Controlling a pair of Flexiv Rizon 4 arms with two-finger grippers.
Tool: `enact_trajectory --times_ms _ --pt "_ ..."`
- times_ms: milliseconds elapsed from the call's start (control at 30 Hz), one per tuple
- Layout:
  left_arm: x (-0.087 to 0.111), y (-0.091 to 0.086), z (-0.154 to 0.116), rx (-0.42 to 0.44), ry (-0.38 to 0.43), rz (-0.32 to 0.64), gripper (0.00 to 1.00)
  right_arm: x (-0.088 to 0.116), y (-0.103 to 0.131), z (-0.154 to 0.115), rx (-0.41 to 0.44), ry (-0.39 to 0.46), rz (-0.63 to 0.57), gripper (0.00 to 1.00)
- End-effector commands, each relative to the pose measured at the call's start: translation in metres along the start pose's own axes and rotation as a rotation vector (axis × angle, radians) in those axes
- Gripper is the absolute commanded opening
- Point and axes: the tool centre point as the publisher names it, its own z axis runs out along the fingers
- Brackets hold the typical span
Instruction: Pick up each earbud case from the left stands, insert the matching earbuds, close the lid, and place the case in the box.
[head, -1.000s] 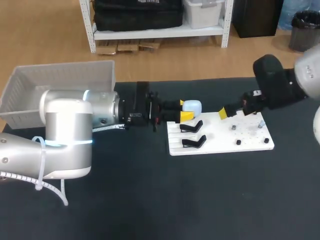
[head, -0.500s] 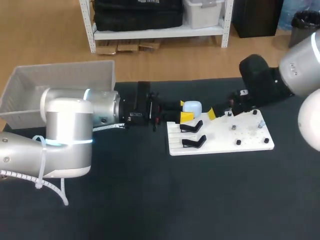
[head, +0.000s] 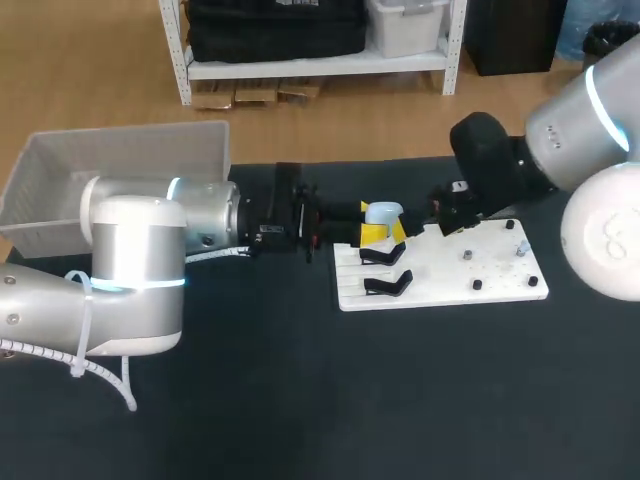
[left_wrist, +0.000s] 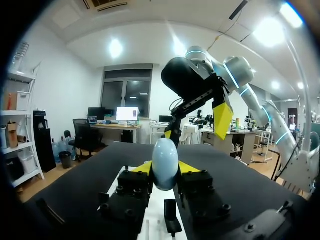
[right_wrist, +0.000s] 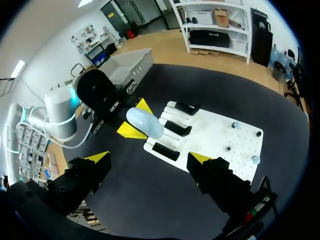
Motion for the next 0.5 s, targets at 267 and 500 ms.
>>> enact_trajectory --times_ms 267,500 --pt "0.001 0.002 0.0 0.005 0.0 0.0 0.0 -0.011 -0.008 0.02 0.012 0.0 0.023 1.0" --pt "0.001 0.002 0.0 0.005 0.0 0.0 0.0 -0.017 -0.012 0.025 0.025 -0.031 0.034 1.0"
